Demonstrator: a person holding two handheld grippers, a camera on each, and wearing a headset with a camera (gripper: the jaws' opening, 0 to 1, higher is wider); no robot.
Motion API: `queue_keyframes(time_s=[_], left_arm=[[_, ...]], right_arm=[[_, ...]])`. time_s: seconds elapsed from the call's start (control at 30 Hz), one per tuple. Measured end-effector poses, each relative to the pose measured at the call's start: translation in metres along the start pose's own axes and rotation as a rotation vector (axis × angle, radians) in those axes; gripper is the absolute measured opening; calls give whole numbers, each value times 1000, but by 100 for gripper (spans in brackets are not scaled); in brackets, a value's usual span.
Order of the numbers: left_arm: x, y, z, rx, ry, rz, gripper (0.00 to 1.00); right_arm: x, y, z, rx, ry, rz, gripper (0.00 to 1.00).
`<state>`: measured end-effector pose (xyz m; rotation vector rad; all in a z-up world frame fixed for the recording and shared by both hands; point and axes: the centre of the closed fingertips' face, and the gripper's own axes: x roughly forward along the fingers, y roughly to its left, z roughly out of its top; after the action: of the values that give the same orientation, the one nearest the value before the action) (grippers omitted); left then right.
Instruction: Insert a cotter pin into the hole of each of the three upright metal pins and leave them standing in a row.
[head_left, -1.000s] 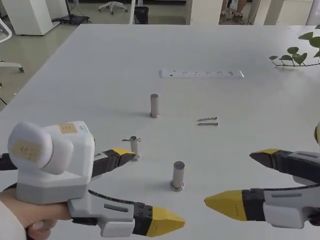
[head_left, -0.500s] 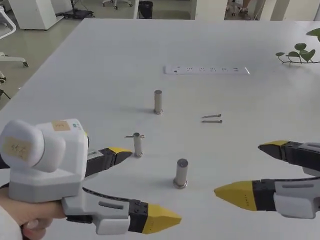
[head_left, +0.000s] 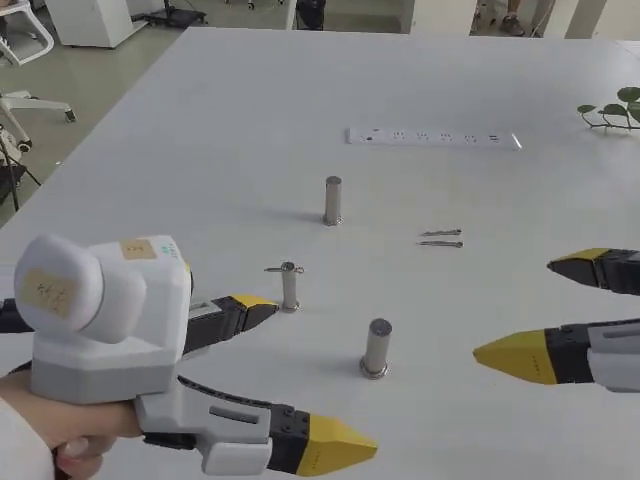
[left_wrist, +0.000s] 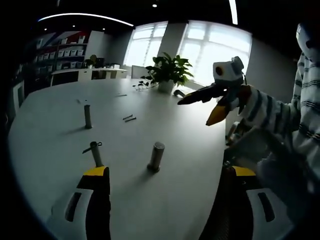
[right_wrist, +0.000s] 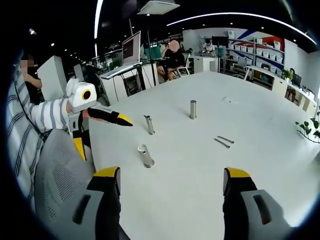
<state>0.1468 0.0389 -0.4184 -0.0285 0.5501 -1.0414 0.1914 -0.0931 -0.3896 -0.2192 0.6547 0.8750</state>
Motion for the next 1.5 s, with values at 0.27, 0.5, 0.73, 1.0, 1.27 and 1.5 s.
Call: queue_keyframes(time_s=[0.27, 0.5, 0.73, 1.0, 1.27, 1.5], left_arm=[[-3, 0, -1, -4, 4, 0, 99], [-4, 2, -2, -8, 11, 1, 99], [-5, 4, -2, -24, 7, 12, 99], [-5, 5, -3, -27, 9, 19, 99], [-6, 7, -4, -33, 10, 26, 99], [-6, 7, -4, -29, 14, 31, 99]], right_arm=[[8, -14, 4, -117, 81, 26, 80], [18, -32, 9, -195, 127, 34, 78], [28, -47, 13, -235, 169, 52, 76], [42, -63, 7, -310, 242, 60, 72], [53, -71, 0, -367, 308, 79, 70], [61, -83, -3, -390, 349, 86, 68]])
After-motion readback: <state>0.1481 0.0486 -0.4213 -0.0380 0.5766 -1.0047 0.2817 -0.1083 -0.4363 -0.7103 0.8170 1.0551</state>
